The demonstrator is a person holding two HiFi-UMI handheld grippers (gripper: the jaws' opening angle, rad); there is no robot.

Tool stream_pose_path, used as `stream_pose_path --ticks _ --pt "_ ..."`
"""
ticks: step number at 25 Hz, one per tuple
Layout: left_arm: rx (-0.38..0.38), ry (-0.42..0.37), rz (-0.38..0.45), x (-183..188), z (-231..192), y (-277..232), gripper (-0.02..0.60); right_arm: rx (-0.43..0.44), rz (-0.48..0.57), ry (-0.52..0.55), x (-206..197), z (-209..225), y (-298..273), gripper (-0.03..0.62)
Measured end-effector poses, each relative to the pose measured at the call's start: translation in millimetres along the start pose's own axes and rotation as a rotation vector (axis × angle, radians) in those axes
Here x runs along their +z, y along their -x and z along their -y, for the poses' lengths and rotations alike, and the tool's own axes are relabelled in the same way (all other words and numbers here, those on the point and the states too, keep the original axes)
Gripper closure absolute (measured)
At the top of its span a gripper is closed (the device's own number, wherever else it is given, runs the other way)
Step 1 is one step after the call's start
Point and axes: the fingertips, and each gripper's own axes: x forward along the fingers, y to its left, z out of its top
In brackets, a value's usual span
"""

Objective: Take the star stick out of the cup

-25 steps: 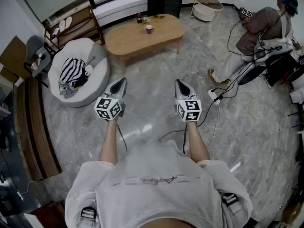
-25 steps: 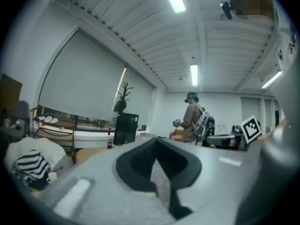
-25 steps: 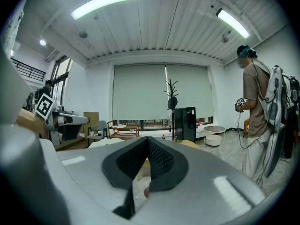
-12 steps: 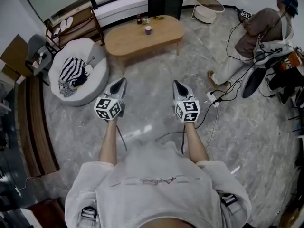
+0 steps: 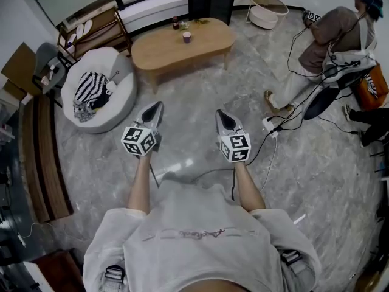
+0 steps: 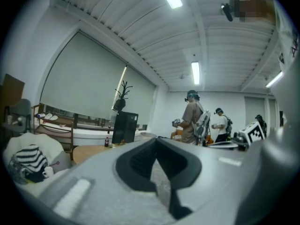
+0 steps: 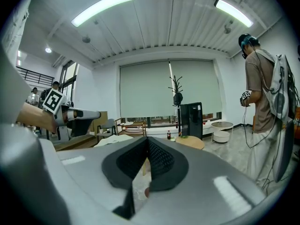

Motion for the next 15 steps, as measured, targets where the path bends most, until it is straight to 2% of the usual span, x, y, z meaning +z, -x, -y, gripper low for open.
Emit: stream_pose_path --ticks 5,15 --pt "0.005 0.004 -0.014 -6.6 11.8 -5.3 0.581 -0.001 -0.002 -0.006 -3.9 11.2 10.4 0.589" --pt "-0.002 0.017 -0.007 -9.6 -10.9 -42.1 0.581 -0.006 -0.009 0.000 -3.9 33.6 -23.0 0.589"
